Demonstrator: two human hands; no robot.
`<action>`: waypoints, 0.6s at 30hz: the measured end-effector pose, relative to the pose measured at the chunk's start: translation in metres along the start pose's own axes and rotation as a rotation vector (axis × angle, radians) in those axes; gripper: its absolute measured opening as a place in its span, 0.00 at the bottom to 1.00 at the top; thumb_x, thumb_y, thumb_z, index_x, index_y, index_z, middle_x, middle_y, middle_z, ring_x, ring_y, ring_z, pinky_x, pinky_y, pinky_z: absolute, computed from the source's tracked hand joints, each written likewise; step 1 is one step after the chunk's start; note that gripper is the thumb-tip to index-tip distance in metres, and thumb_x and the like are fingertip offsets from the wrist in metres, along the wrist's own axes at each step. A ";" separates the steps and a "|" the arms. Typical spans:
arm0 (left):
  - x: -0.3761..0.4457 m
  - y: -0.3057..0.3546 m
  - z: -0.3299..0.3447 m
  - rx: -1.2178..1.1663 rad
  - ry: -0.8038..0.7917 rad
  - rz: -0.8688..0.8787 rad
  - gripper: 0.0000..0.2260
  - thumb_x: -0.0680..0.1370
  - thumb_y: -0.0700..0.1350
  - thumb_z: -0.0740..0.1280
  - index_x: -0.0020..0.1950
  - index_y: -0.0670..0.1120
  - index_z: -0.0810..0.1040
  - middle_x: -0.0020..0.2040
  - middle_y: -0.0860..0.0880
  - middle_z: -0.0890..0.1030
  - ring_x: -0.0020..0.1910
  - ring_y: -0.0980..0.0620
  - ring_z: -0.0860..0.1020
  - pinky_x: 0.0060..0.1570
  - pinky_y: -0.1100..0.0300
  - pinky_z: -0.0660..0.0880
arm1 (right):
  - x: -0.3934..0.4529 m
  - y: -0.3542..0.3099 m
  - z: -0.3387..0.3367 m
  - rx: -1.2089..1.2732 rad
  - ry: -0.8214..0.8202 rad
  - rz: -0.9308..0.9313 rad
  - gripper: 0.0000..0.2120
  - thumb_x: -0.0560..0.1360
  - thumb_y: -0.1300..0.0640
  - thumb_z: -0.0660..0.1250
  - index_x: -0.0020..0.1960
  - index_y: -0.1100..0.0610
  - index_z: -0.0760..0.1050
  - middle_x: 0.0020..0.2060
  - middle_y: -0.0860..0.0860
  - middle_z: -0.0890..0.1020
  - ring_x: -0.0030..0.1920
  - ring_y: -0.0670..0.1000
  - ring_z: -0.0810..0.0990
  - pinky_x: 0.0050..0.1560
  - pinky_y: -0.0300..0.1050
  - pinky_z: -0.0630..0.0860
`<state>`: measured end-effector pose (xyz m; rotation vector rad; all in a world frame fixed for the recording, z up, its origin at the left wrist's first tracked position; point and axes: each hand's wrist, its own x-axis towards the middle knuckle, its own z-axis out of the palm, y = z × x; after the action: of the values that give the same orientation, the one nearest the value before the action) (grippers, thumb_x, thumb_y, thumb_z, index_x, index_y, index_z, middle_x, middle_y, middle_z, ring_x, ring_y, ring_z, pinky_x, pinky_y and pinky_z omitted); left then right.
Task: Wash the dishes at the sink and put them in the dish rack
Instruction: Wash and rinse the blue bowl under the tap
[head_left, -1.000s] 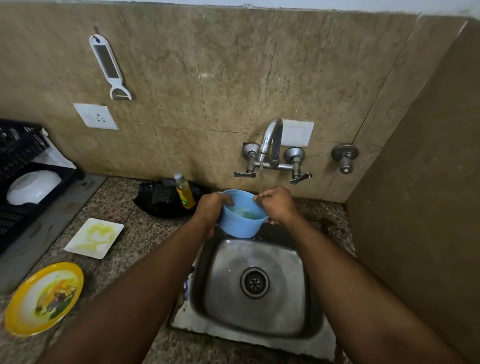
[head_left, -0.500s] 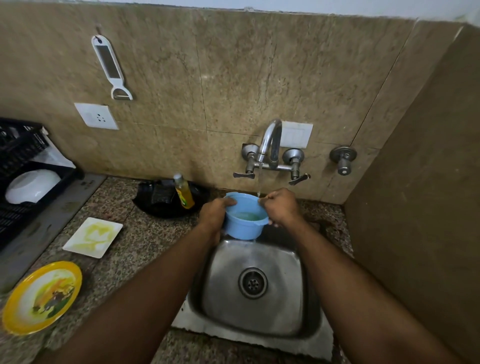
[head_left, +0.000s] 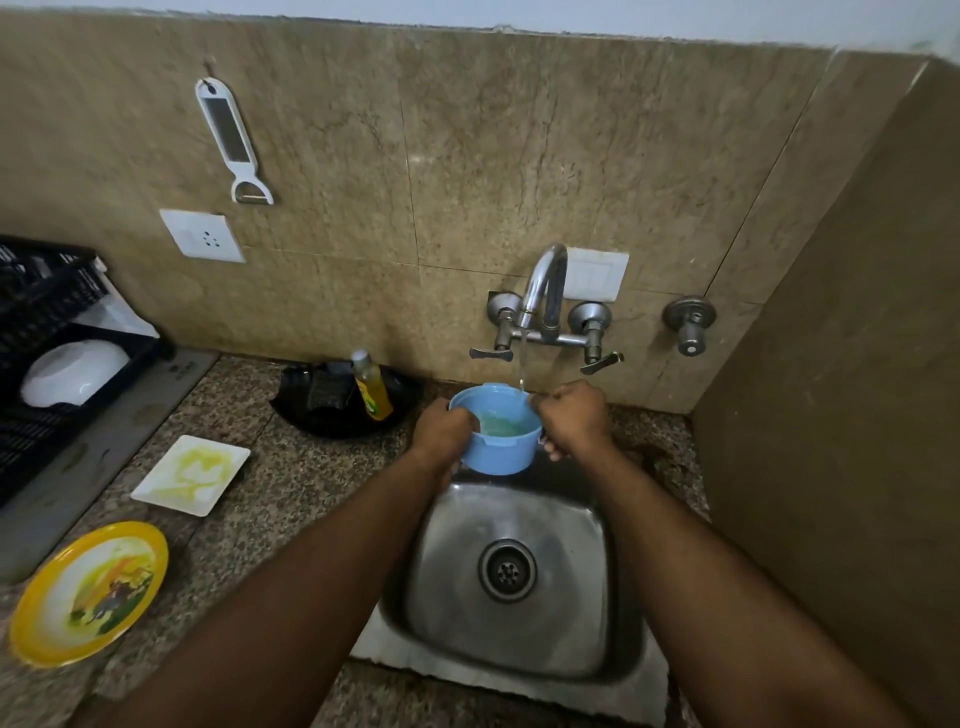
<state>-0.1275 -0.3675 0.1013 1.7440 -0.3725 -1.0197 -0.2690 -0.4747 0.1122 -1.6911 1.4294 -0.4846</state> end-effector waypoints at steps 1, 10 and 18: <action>0.000 0.000 -0.001 0.025 -0.009 0.003 0.16 0.71 0.34 0.65 0.58 0.43 0.80 0.51 0.42 0.84 0.47 0.44 0.83 0.40 0.49 0.83 | 0.000 -0.001 -0.002 -0.047 -0.032 0.000 0.13 0.77 0.51 0.72 0.39 0.59 0.81 0.25 0.56 0.83 0.23 0.56 0.82 0.24 0.45 0.79; 0.000 0.006 -0.008 0.051 -0.280 -0.108 0.16 0.77 0.41 0.65 0.63 0.46 0.83 0.56 0.40 0.87 0.52 0.40 0.84 0.41 0.56 0.80 | 0.012 0.000 -0.009 -0.132 -0.096 -0.196 0.18 0.75 0.46 0.74 0.34 0.59 0.81 0.27 0.55 0.82 0.24 0.52 0.77 0.31 0.52 0.80; 0.005 0.001 -0.006 -0.137 -0.221 -0.159 0.11 0.82 0.45 0.67 0.57 0.40 0.82 0.42 0.44 0.87 0.34 0.49 0.86 0.27 0.61 0.78 | 0.017 0.011 -0.002 0.073 -0.343 -0.110 0.05 0.77 0.60 0.72 0.46 0.54 0.86 0.41 0.53 0.88 0.41 0.55 0.86 0.51 0.64 0.84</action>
<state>-0.1195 -0.3679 0.1002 1.5609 -0.2979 -1.3273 -0.2727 -0.4916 0.1003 -1.7044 1.0643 -0.2840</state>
